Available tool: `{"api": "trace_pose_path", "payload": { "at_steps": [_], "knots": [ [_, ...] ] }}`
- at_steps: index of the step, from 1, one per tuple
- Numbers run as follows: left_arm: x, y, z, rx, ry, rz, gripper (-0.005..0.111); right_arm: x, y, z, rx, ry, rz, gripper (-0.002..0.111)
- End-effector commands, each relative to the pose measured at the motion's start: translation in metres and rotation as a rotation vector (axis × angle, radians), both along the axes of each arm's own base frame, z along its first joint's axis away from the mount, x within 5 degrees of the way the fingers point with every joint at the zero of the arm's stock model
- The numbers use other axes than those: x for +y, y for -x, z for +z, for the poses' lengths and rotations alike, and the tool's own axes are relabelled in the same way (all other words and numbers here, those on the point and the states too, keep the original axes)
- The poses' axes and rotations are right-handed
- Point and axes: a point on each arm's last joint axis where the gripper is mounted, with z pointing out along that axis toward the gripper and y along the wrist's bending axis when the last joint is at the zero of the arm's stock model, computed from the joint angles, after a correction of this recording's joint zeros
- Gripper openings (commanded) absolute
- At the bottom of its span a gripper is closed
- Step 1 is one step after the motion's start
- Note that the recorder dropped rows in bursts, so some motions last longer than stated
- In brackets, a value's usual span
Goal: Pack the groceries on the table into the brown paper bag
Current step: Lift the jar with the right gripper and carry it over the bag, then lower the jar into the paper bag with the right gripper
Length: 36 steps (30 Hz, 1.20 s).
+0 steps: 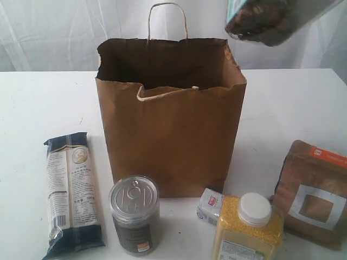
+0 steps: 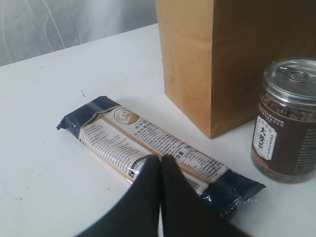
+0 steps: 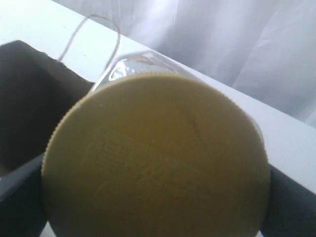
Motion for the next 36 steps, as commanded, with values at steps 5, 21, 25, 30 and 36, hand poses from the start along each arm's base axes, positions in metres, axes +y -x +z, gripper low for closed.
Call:
{"api": "trace_pose_path", "payload": {
  "at_steps": [5, 21, 25, 30, 36],
  "knots": [
    [0.000, 0.000, -0.001, 0.001, 0.010, 0.007, 0.000, 0.032, 0.010, 0.017, -0.027, -0.038, 0.148, 0.000],
    [0.000, 0.000, -0.001, 0.001, 0.010, 0.007, 0.000, 0.077, -0.007, -0.010, 0.090, 0.054, 0.279, 0.000],
    [0.000, 0.000, -0.001, 0.001, 0.010, 0.007, 0.000, 0.084, -0.024, -0.025, 0.119, 0.111, 0.256, 0.000],
    [0.000, 0.000, -0.001, 0.001, 0.010, 0.007, 0.000, 0.096, -0.042, -0.045, 0.171, 0.157, 0.259, 0.000],
    [0.000, 0.000, -0.001, 0.001, 0.010, 0.007, 0.000, 0.110, -0.063, -0.071, 0.236, 0.204, 0.276, 0.000]
  ]
}}
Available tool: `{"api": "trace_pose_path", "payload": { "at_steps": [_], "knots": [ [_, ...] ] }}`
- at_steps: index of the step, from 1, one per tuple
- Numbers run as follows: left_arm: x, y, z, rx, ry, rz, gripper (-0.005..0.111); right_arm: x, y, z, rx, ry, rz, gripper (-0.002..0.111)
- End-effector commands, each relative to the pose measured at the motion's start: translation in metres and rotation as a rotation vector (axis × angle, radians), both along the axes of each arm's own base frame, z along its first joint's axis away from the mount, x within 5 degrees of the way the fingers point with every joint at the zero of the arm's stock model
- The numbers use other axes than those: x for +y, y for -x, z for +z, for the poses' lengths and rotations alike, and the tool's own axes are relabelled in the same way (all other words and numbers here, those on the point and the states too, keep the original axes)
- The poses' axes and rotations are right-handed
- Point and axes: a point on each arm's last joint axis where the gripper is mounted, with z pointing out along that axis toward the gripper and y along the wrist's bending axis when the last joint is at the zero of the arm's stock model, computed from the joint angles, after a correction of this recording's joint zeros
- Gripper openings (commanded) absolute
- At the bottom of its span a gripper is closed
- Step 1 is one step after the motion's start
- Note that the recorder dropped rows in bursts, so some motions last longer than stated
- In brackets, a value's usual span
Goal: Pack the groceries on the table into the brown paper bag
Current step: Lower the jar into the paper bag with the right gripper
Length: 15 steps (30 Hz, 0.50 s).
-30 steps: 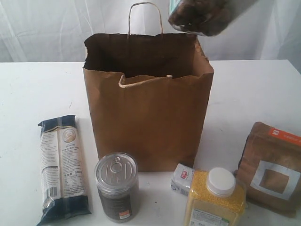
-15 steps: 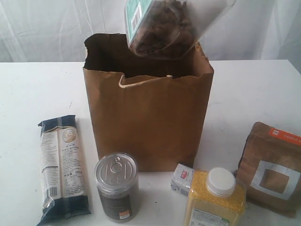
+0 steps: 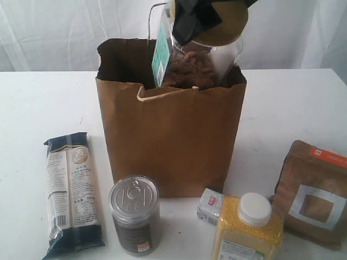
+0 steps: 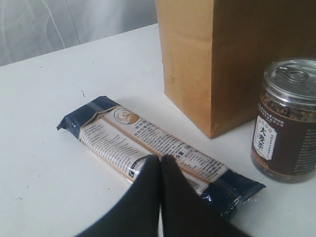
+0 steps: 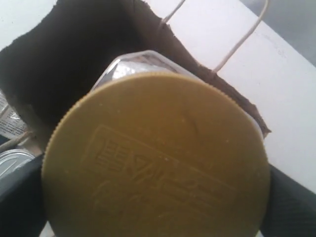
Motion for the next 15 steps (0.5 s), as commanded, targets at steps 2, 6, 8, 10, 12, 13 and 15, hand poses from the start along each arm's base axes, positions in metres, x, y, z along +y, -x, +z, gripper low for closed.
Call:
{"api": "trace_pose_path", "payload": {
  "at_steps": [2, 6, 8, 10, 12, 13, 15],
  "knots": [
    [0.000, 0.000, -0.001, 0.001, 0.010, 0.007, 0.000, 0.014, -0.018, -0.021, 0.023, 0.038, 0.026, 0.000],
    [0.000, 0.000, -0.001, 0.001, 0.010, 0.007, 0.000, 0.025, -0.029, -0.040, 0.062, 0.074, 0.048, 0.000],
    [0.000, 0.000, -0.001, 0.001, 0.010, 0.007, 0.000, 0.032, -0.033, -0.048, 0.082, 0.089, 0.060, 0.000],
    [0.000, 0.000, -0.001, 0.001, 0.010, 0.007, 0.000, 0.036, -0.038, -0.058, 0.103, 0.103, 0.062, 0.000],
    [0.000, 0.000, -0.001, 0.001, 0.010, 0.007, 0.000, 0.039, -0.043, -0.068, 0.123, 0.120, 0.062, 0.000],
    [0.000, 0.000, -0.001, 0.001, 0.010, 0.007, 0.000, 0.041, -0.046, -0.073, 0.130, 0.133, 0.060, 0.000],
    [0.000, 0.000, -0.001, 0.001, 0.010, 0.007, 0.000, 0.042, -0.052, -0.082, 0.139, 0.162, 0.056, 0.000]
  ]
}}
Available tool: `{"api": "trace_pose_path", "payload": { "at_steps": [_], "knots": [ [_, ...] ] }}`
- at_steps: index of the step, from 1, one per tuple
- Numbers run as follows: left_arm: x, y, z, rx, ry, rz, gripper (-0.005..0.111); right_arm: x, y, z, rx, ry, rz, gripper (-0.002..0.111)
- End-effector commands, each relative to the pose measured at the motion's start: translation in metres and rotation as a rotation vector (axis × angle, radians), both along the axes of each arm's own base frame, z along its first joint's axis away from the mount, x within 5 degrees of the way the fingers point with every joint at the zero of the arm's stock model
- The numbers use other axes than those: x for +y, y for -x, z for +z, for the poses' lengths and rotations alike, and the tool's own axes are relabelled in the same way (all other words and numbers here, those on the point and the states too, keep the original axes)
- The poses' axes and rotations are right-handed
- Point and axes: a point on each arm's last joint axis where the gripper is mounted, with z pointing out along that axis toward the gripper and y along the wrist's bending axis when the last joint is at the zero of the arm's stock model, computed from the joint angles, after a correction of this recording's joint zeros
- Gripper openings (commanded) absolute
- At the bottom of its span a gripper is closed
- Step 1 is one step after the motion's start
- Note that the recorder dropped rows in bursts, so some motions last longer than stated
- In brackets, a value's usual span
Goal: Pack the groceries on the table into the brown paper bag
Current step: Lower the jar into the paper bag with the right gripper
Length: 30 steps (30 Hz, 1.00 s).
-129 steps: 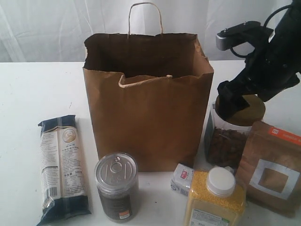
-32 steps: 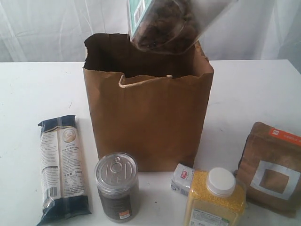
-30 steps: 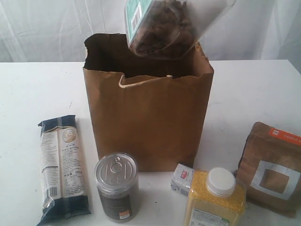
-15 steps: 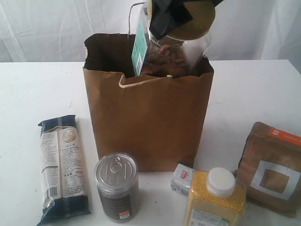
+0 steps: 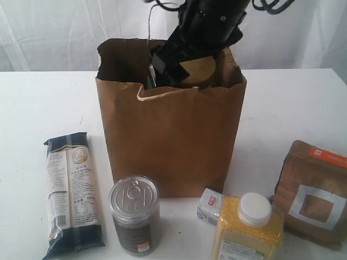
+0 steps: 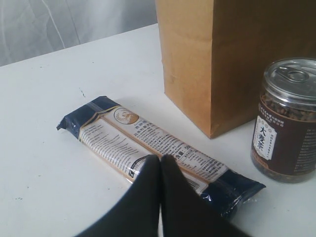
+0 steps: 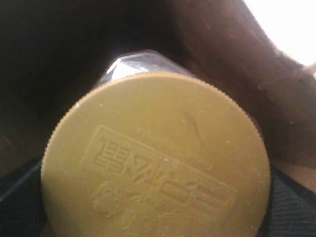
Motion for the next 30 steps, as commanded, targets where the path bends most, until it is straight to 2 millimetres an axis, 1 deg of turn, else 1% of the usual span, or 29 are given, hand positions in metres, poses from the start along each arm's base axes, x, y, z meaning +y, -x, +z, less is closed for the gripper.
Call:
{"api": "trace_pose_path", "payload": {
  "at_steps": [1, 6, 11, 20, 23, 27, 28, 29, 30],
  "knots": [
    [0.000, 0.000, -0.001, 0.001, 0.010, 0.007, 0.000, 0.003, -0.011, -0.013, -0.015, 0.048, 0.005, 0.000],
    [0.000, 0.000, -0.001, 0.001, 0.010, 0.007, 0.000, 0.008, -0.019, -0.030, 0.015, 0.079, 0.010, 0.000],
    [0.000, 0.000, -0.001, 0.001, 0.010, 0.007, 0.000, 0.010, -0.022, -0.037, 0.029, 0.089, 0.010, 0.000],
    [0.000, 0.000, -0.001, 0.001, 0.010, 0.007, 0.000, 0.015, -0.030, -0.056, 0.072, 0.111, -0.003, 0.000],
    [0.000, 0.000, -0.001, 0.001, 0.010, 0.007, 0.000, 0.015, -0.030, -0.056, 0.072, 0.111, -0.003, 0.000],
    [0.000, 0.000, -0.001, 0.001, 0.010, 0.007, 0.000, 0.014, -0.027, -0.047, 0.054, 0.098, -0.003, 0.000],
    [0.000, 0.000, -0.001, 0.001, 0.010, 0.007, 0.000, 0.013, -0.026, -0.045, 0.050, 0.095, -0.004, 0.002],
    [0.000, 0.000, -0.001, 0.001, 0.010, 0.007, 0.000, 0.012, -0.025, -0.043, 0.045, 0.092, -0.004, 0.007],
    [0.000, 0.000, -0.001, 0.001, 0.010, 0.007, 0.000, 0.011, -0.024, -0.039, 0.037, 0.086, -0.008, 0.015]
  ]
}}
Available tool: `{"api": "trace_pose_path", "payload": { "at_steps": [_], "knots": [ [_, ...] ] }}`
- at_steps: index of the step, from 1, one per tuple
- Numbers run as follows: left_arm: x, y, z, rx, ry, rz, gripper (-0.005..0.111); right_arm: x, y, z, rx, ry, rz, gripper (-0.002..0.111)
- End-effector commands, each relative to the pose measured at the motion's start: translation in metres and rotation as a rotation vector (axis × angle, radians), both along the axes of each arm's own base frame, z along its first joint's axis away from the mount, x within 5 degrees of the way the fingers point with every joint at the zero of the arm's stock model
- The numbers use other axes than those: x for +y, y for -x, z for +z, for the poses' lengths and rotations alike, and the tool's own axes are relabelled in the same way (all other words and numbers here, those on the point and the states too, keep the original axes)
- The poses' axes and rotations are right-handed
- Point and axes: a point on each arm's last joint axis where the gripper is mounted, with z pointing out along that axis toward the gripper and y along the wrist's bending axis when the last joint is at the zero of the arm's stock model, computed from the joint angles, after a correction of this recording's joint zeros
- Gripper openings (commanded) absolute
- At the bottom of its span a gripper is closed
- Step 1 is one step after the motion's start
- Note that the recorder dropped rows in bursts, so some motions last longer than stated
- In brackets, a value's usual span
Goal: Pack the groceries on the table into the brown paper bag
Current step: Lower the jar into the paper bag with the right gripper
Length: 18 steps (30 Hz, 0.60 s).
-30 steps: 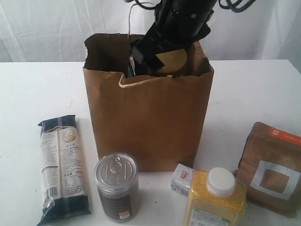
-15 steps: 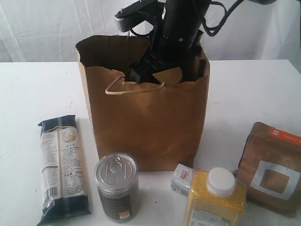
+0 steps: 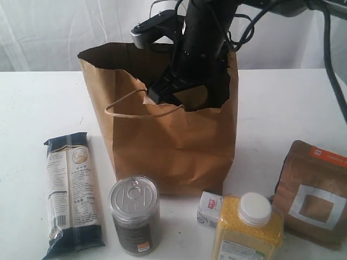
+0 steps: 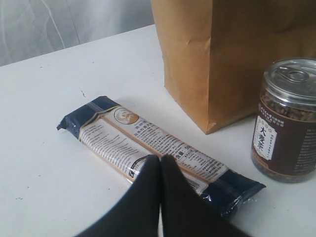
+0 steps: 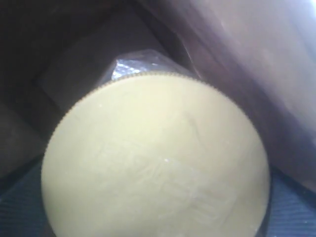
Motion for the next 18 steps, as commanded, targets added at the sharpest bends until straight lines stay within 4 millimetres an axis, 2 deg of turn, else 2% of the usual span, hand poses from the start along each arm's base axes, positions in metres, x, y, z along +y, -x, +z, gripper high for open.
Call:
{"api": "trace_pose_path", "payload": {
  "at_steps": [1, 4, 6, 8, 15, 18],
  "knots": [
    [0.000, 0.000, -0.001, 0.001, 0.010, 0.007, 0.000, -0.006, 0.005, 0.020, -0.054, -0.024, -0.014, 0.027],
    [0.000, 0.000, -0.001, 0.001, 0.010, 0.007, 0.000, -0.008, 0.008, 0.026, -0.063, -0.040, -0.035, 0.061],
    [0.000, 0.000, -0.001, 0.001, 0.010, 0.007, 0.000, -0.009, 0.009, 0.029, -0.069, -0.044, -0.035, 0.074],
    [0.000, 0.000, -0.001, 0.001, 0.010, 0.007, 0.000, -0.009, 0.011, 0.032, -0.070, -0.055, -0.039, 0.077],
    [0.000, 0.000, -0.001, 0.001, 0.010, 0.007, 0.000, -0.013, 0.018, 0.045, -0.090, -0.083, -0.049, 0.077],
    [0.000, 0.000, -0.001, 0.001, 0.010, 0.007, 0.000, -0.016, 0.011, 0.037, -0.074, -0.070, -0.065, 0.079]
  ]
}}
